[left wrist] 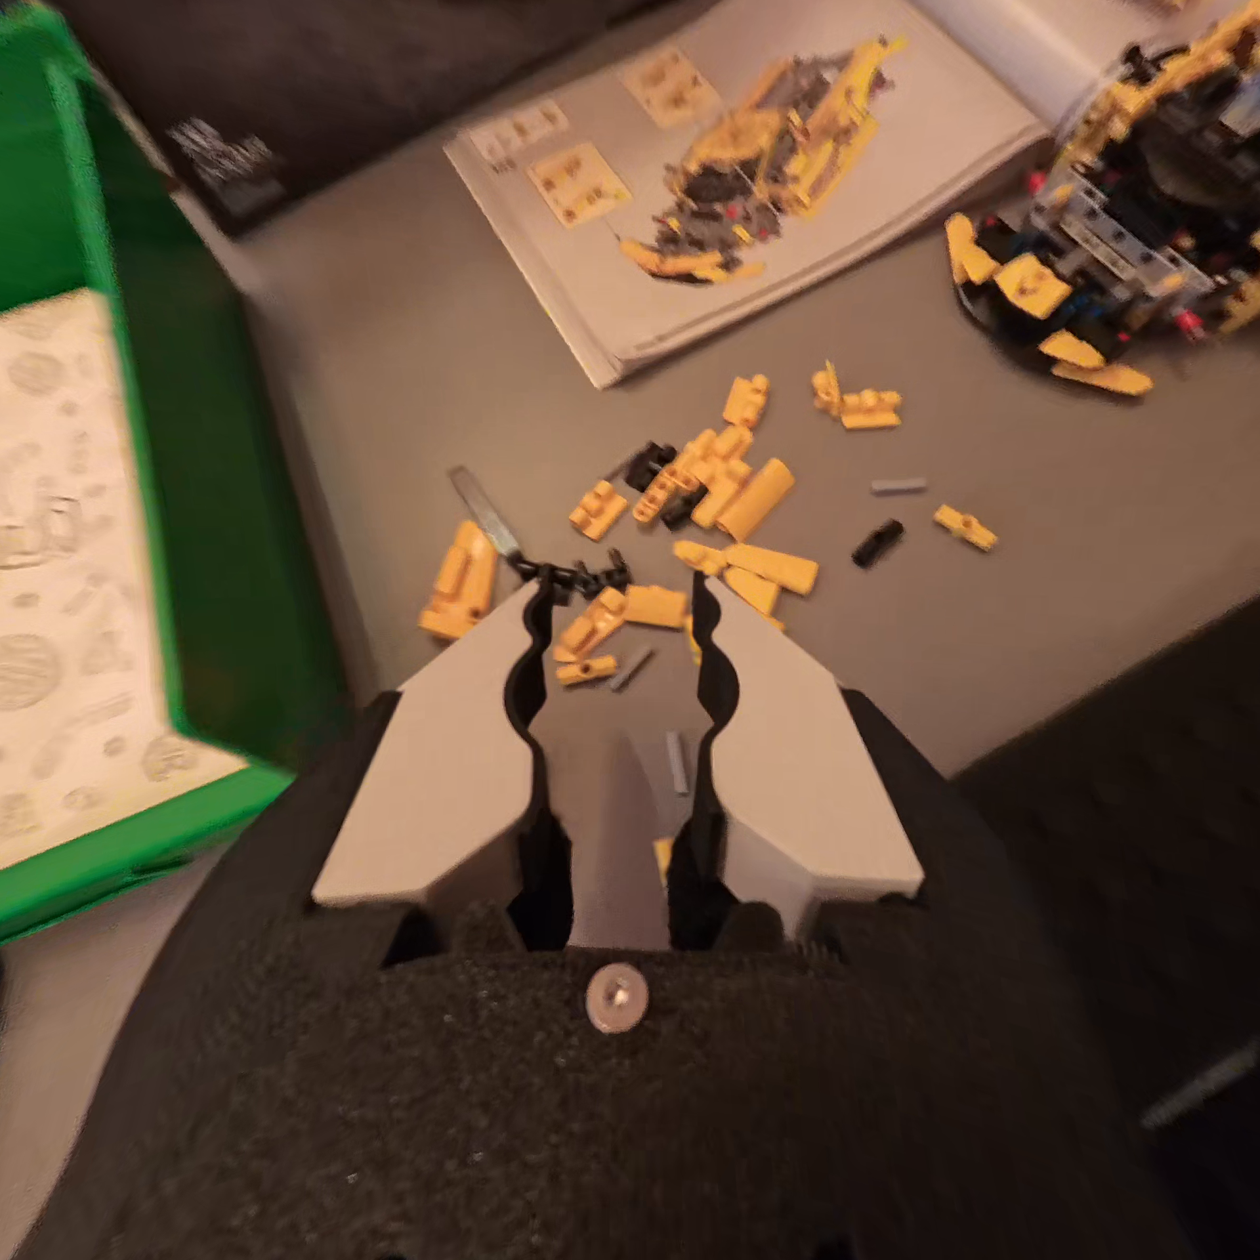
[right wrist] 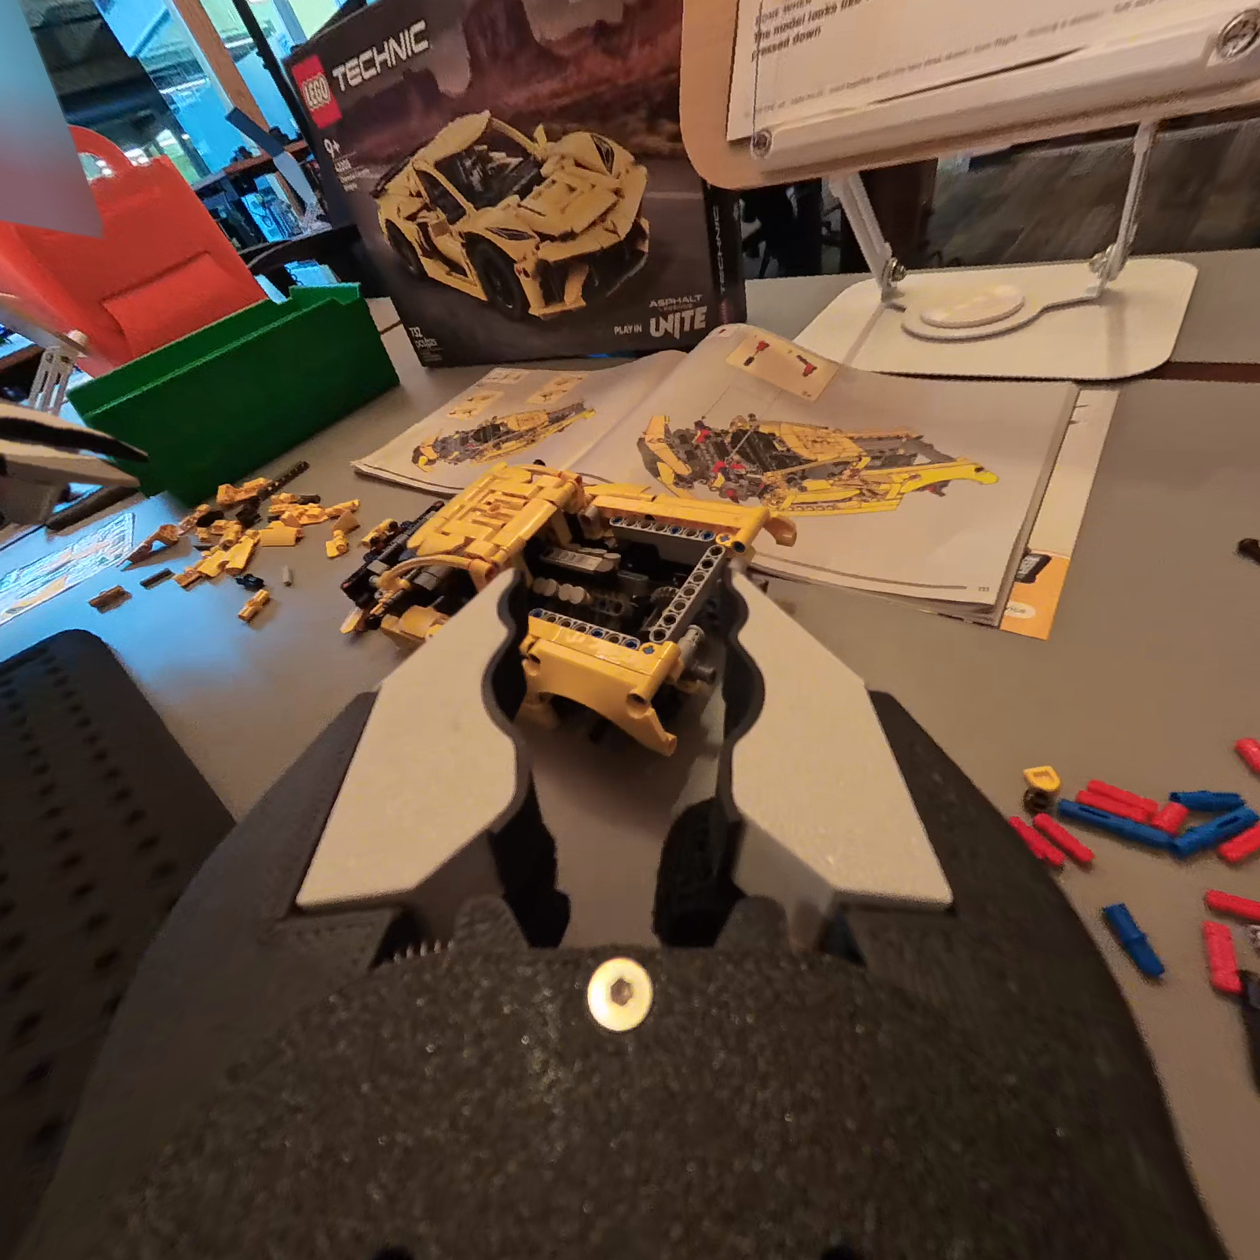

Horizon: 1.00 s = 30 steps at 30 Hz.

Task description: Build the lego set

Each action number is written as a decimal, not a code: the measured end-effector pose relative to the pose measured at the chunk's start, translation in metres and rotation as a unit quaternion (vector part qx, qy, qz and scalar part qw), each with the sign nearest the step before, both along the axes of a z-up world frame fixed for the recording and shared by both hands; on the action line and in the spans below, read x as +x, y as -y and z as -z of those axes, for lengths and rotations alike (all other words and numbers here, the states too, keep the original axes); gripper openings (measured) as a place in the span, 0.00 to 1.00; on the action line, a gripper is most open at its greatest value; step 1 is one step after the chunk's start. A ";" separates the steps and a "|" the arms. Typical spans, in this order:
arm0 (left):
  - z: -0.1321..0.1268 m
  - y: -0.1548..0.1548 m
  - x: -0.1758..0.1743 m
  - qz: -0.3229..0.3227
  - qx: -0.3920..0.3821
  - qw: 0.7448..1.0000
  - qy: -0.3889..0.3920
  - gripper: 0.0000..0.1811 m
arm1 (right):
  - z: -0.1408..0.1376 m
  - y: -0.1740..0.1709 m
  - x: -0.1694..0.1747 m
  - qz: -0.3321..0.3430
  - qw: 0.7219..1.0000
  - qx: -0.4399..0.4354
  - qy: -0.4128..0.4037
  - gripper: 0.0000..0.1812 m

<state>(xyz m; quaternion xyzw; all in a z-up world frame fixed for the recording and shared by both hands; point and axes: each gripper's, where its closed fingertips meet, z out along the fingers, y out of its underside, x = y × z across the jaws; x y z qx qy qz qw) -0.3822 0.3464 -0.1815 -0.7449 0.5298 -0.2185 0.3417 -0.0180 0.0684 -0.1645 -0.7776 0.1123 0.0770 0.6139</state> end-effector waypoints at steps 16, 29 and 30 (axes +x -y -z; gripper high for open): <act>0.065 0.050 0.048 0.161 -0.045 0.984 -0.063 0.23 | 0.010 -0.002 0.004 0.008 1.000 -0.021 -0.002 0.28; 0.062 0.052 0.054 0.175 -0.011 0.983 -0.060 0.15 | 0.002 -0.002 0.001 0.004 1.000 -0.013 0.022 0.26; 0.061 0.050 0.053 0.178 0.004 0.982 -0.066 0.15 | 0.002 -0.002 0.002 0.004 1.000 -0.011 0.019 0.26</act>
